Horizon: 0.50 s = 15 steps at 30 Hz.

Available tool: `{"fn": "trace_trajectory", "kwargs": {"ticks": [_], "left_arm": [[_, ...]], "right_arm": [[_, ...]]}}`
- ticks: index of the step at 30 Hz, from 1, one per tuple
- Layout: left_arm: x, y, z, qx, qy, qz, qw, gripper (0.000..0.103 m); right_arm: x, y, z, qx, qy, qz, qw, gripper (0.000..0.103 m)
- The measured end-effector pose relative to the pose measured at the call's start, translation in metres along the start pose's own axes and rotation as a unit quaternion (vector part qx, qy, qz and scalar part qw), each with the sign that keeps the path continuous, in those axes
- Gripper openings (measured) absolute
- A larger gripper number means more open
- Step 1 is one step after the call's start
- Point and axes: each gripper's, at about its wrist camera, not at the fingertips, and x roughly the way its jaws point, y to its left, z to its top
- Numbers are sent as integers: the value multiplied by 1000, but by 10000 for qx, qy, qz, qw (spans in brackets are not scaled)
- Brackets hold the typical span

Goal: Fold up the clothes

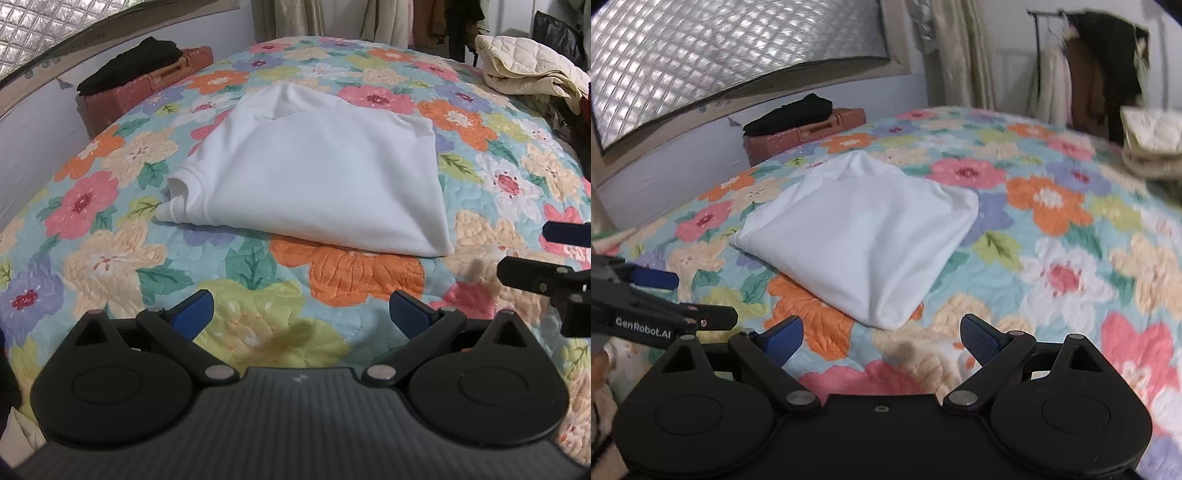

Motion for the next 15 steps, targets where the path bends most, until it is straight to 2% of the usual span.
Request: {"fn": "trace_trajectory", "kwargs": {"ticks": [10, 15], "left_arm": [[-6, -3, 0, 73, -282, 107, 9995, 103], [-3, -4, 0, 127, -209, 151, 9996, 103]], "right_arm": [[8, -19, -5, 563, 201, -2, 9982, 94], [12, -27, -4, 830, 256, 40, 9962, 94]]}}
